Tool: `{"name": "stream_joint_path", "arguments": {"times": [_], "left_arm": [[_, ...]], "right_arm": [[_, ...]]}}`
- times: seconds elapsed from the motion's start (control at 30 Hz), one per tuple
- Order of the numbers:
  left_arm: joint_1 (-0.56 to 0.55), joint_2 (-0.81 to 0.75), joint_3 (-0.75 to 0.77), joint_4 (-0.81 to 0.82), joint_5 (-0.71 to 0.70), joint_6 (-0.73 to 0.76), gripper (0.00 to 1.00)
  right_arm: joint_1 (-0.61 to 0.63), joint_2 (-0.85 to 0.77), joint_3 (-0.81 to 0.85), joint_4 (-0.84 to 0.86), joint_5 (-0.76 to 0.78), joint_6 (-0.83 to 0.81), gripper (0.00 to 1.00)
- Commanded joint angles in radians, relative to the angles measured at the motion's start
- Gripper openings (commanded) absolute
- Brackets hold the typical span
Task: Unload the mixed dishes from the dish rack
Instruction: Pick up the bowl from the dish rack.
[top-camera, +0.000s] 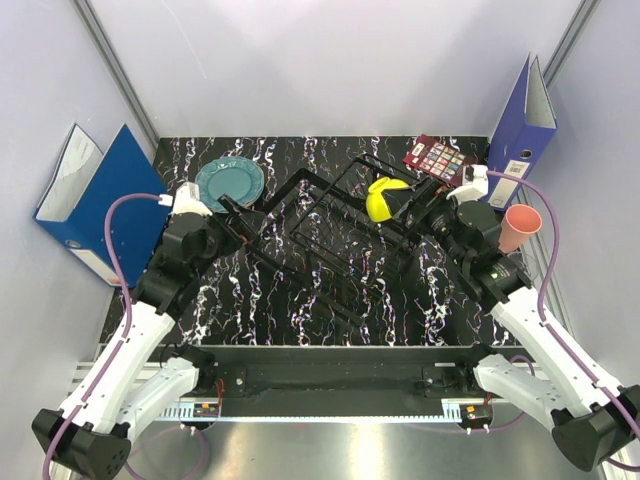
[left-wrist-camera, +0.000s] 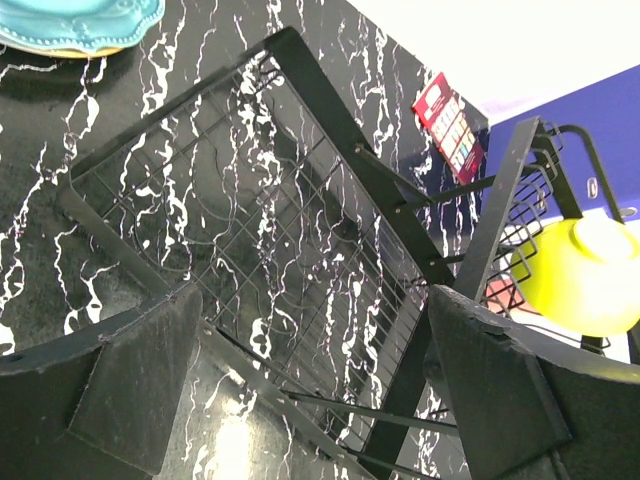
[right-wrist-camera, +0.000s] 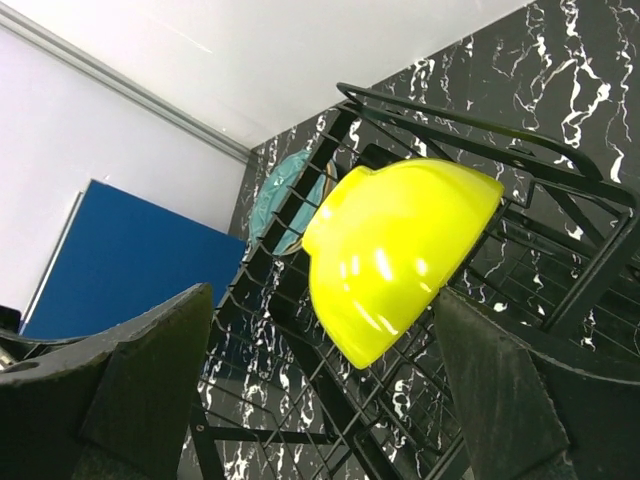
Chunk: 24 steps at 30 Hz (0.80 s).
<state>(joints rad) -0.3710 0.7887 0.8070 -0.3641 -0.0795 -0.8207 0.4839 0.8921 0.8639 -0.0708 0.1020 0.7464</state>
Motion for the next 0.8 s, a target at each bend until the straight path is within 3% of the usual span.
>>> {"name": "stream_joint_path", "arguments": {"times": [0.0, 0.13, 0.5, 0.77], "left_arm": [[-0.011, -0.002, -0.002, 0.06, 0.0, -0.003, 0.99], [-0.013, -0.002, -0.005, 0.06, -0.003, -0.003, 0.99], [-0.016, 0.001, -0.02, 0.074, 0.006, -0.003, 0.99], [-0.019, 0.007, -0.037, 0.088, 0.015, -0.012, 0.99]], "right_arm": [[-0.001, 0.033, 0.018, 0.049, -0.027, -0.015, 0.99], [-0.001, 0.05, -0.002, 0.062, -0.028, 0.004, 0.99], [-0.019, 0.039, -0.146, 0.351, -0.081, 0.131, 0.99], [-0.024, 0.08, -0.209, 0.46, -0.096, 0.197, 0.98]]}}
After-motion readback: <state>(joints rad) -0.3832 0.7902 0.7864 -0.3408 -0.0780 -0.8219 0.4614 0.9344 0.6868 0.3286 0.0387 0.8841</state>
